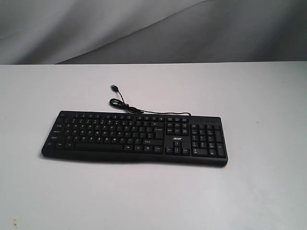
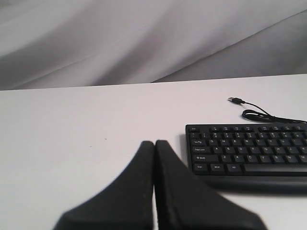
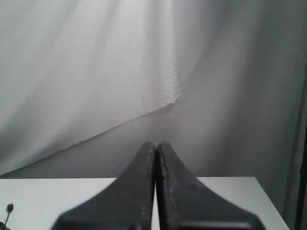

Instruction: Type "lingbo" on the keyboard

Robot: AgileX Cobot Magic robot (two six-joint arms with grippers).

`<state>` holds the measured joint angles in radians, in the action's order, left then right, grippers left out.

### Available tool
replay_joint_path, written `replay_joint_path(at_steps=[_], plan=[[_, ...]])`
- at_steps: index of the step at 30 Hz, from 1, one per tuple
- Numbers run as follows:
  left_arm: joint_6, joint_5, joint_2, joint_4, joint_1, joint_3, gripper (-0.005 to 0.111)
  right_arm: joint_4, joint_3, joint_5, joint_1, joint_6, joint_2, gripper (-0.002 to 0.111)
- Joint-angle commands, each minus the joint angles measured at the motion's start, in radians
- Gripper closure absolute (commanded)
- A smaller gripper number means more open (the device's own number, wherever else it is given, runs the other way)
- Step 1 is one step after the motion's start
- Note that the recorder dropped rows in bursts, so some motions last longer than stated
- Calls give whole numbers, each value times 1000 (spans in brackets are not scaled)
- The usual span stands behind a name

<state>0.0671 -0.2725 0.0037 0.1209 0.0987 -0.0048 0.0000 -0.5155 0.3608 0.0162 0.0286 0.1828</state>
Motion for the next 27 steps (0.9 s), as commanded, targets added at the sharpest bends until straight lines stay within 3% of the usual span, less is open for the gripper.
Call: replay_joint_path(at_steps=[1,9,18,27], plan=[[2,7,-4,-4,1,5,106,-10,118,-20,-19,3,-98,108],[2,7,-4,-4,1,5,106,-14,310,-22,-22,-54,-183,108],[2,7,-4,-4,1,5,106,-8,508,-64,-92,-34,-183,108],[2,7,-4,-4,1,5,106,-16,515,-17,-99,-36,-183,108]])
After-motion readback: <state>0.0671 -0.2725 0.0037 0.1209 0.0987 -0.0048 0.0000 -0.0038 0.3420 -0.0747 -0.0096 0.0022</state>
